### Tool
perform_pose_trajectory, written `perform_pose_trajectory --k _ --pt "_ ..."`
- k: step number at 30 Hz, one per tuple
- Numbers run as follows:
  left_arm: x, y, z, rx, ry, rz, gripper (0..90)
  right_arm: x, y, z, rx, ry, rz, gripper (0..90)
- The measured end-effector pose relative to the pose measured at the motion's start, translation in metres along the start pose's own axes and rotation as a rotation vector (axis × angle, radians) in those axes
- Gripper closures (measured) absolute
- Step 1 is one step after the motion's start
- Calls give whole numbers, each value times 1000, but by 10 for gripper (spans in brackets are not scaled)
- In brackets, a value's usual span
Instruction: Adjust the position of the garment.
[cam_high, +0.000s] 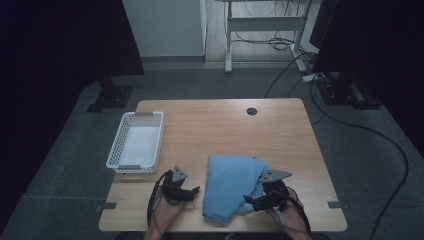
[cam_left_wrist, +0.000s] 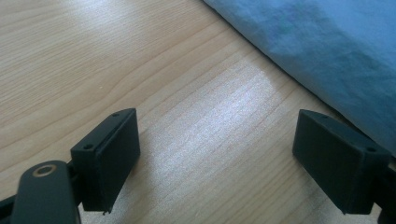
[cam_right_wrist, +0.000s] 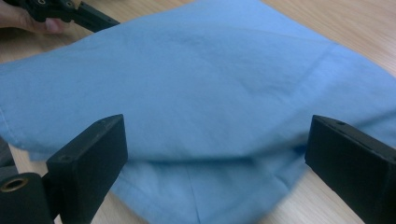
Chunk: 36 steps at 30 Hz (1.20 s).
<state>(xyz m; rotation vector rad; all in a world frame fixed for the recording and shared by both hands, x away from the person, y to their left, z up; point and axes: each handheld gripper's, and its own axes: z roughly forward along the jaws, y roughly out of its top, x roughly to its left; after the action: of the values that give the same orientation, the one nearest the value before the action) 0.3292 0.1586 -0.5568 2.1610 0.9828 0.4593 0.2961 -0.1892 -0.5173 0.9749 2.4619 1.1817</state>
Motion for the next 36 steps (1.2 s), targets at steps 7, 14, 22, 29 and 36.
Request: perform_pose_trajectory --k 7,14,22,29,36 --pt "0 0 0 0 0 0 142 0 -6 24 50 6 -20 57" --pt "0 0 0 0 0 0 142 -3 -22 39 75 -5 -31 40" --pt "0 0 0 0 1 -2 142 0 -20 46 84 -22 -72 0" --pt "0 -1 -2 1 0 1 142 -3 -18 52 55 -28 -65 0" --pt "-1 -3 -3 -1 -1 1 142 -7 -9 61 53 -42 -54 1"
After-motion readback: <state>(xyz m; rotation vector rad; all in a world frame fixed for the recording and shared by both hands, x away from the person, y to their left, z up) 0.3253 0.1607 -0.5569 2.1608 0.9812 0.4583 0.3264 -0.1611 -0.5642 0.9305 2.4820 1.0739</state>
